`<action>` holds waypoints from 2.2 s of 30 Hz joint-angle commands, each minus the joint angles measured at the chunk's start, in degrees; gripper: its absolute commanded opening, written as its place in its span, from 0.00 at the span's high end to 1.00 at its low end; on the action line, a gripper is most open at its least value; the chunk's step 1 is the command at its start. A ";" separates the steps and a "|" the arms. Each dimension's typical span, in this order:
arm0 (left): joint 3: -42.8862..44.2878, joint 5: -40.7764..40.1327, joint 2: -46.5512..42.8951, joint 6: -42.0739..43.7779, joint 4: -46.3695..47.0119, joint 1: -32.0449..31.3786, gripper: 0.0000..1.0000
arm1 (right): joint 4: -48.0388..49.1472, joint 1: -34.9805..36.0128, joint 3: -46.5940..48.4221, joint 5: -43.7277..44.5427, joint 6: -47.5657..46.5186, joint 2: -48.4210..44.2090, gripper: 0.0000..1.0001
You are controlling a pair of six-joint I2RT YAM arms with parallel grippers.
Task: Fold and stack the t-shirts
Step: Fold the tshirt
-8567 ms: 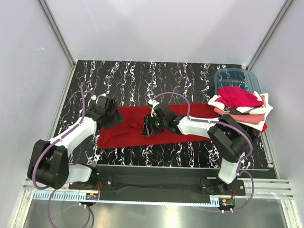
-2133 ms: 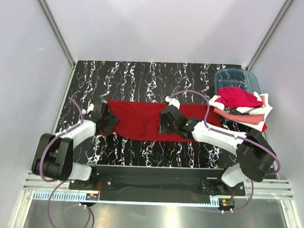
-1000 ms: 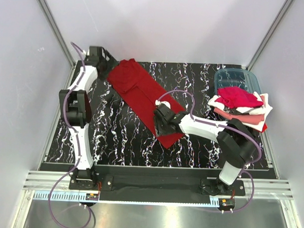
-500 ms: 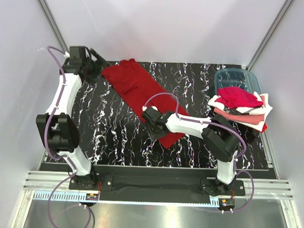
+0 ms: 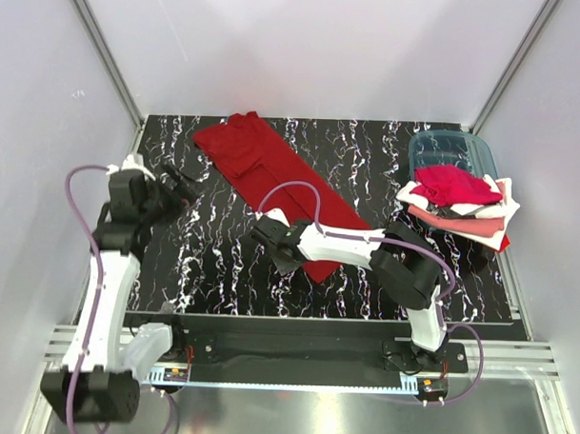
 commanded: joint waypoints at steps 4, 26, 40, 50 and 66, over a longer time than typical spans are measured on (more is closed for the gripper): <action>-11.60 0.65 -4.89 2.85 8.97 0.09 0.01 | -2.83 0.88 -0.10 12.43 0.28 -2.70 0.53; -21.89 -5.15 -11.04 2.68 13.98 0.44 0.01 | 2.16 4.82 5.26 -5.10 -3.14 -1.47 1.00; -27.68 -0.57 -9.99 3.13 15.82 -5.77 0.01 | 1.90 4.40 8.10 -17.17 -1.57 -11.21 0.44; -33.05 -10.51 -14.37 -5.49 8.54 -23.64 0.02 | 6.56 -7.21 -20.04 -12.86 3.80 -26.95 0.46; -34.99 -14.29 -21.24 -9.54 -1.05 -29.18 0.05 | 18.08 -8.61 -27.34 -22.45 5.82 -19.76 0.56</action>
